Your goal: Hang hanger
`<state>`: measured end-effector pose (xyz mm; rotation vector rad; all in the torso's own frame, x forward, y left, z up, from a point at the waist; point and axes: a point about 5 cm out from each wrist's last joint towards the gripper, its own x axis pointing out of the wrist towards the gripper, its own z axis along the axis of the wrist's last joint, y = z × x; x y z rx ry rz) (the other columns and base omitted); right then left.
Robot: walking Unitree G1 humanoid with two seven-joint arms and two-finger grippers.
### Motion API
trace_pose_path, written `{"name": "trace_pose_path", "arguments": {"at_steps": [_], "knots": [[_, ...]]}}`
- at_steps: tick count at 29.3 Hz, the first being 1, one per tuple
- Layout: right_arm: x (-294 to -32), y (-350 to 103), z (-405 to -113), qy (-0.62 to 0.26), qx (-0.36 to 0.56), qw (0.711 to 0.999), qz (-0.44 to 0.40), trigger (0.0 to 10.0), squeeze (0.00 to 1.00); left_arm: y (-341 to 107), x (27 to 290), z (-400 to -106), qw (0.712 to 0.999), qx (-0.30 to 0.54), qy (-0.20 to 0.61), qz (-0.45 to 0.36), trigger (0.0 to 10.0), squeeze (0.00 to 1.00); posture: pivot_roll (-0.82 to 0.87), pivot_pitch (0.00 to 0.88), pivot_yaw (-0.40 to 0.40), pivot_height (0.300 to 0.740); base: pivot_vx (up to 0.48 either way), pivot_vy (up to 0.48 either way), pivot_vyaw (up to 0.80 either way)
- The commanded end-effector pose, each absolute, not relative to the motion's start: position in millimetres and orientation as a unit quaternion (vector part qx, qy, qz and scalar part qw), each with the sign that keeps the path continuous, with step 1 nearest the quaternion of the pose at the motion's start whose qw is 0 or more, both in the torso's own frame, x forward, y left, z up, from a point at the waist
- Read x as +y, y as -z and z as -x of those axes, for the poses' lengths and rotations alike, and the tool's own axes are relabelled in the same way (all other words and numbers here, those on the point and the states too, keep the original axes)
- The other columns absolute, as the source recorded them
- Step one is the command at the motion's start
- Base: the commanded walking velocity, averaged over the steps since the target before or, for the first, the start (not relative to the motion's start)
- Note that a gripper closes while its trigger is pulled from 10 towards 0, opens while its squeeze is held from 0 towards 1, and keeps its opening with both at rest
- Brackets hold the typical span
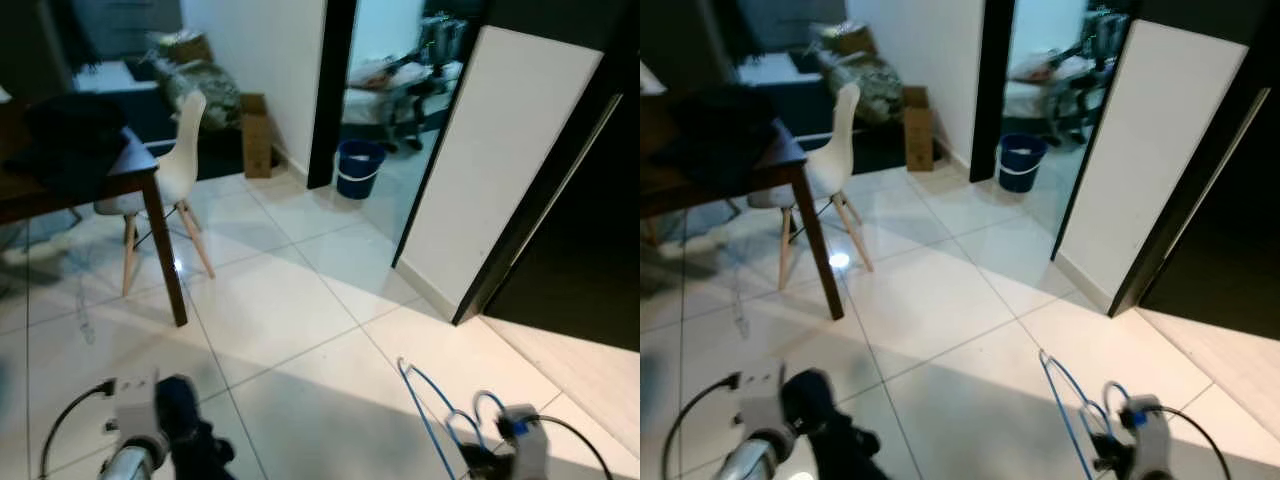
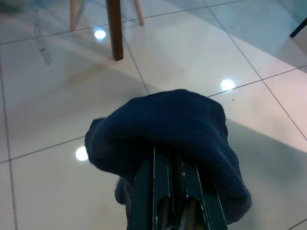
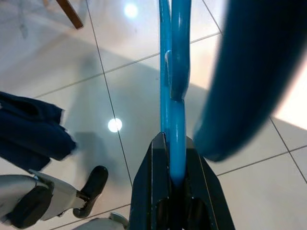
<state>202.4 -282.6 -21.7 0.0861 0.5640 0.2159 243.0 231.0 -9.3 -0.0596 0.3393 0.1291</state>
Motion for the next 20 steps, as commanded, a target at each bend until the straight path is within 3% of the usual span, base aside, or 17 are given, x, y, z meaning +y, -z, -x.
{"name": "trace_pose_path", "arguments": {"at_steps": [1,13,17,20], "knots": [[-286,23,-198,-0.096,0.282,0.953,-0.046,10.0,0.00,8,229,-245,0.984,0.164,-0.063,0.036,10.0,0.00,0.05,0.055,-0.091,0.740,0.000,0.000,0.76],[-286,22,-200,-0.093,0.281,0.954,-0.046,10.0,0.00,7,227,-248,0.985,0.159,-0.060,0.034,10.0,0.00,0.05,0.024,-0.095,0.740,0.000,0.000,0.76],[-287,22,-202,-0.081,0.281,0.955,-0.054,10.0,0.00,0,226,-252,0.989,0.135,-0.047,0.028,10.0,0.00,0.05,0.016,-0.096,0.740,0.000,0.000,0.00],[-286,21,-204,-0.085,0.277,0.956,-0.049,10.0,0.00,-5,225,-256,0.992,0.119,-0.039,0.024,10.0,0.00,0.05,0.011,-0.094,0.740,0.480,0.000,0.00]]}}
